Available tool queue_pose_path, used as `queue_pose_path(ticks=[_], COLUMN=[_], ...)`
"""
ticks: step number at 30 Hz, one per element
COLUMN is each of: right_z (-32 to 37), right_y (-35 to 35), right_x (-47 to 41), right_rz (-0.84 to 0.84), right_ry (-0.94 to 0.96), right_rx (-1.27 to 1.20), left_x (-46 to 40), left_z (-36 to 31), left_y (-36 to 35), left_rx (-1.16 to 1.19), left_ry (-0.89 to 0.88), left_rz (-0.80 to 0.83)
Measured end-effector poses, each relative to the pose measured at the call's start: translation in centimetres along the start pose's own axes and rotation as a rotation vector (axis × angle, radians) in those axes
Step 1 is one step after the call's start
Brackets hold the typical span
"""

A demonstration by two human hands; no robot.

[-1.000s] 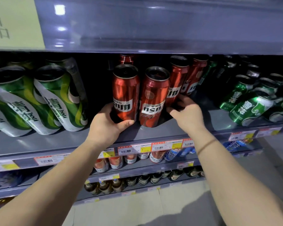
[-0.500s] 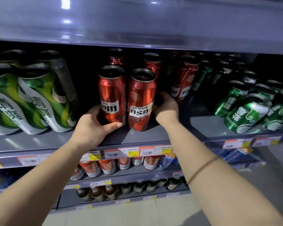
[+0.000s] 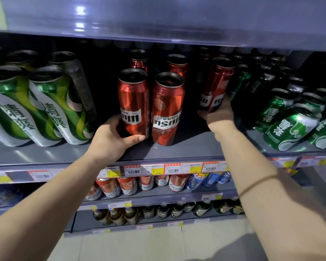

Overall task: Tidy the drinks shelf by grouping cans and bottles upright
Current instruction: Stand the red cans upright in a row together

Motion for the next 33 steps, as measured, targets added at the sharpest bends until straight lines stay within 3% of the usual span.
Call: queue_pose_path(ticks=[7, 19, 26, 33], right_z=[-0.4, 0.5, 0.5, 1.3], right_y=[-0.3, -0.4, -0.9, -1.4], right_x=[4.0, 7.1, 8.2, 8.8], right_rz=[0.133, 0.143, 0.314, 0.2], right_ry=[0.034, 0.052, 0.047, -0.012], right_rx=[-0.014, 0.107, 0.088, 0.166], left_x=[-0.1, -0.1, -0.1, 0.1], left_z=[0.1, 0.2, 0.2, -0.1], left_y=[0.0, 0.0, 0.1, 0.2], left_rx=[0.01, 0.001, -0.008, -0.022], left_ry=[0.019, 0.038, 0.045, 0.044], left_rz=[0.012, 0.022, 0.021, 0.012])
Point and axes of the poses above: each hand's wrist, its own x-axis away from the middle knuckle, its own y-axis out of the back of the hand, z = x × y, the point moved 5 cm from there along -x, towards the middle knuckle, and after that the axes turned 8 degrees about x, right-handed, at the moved point
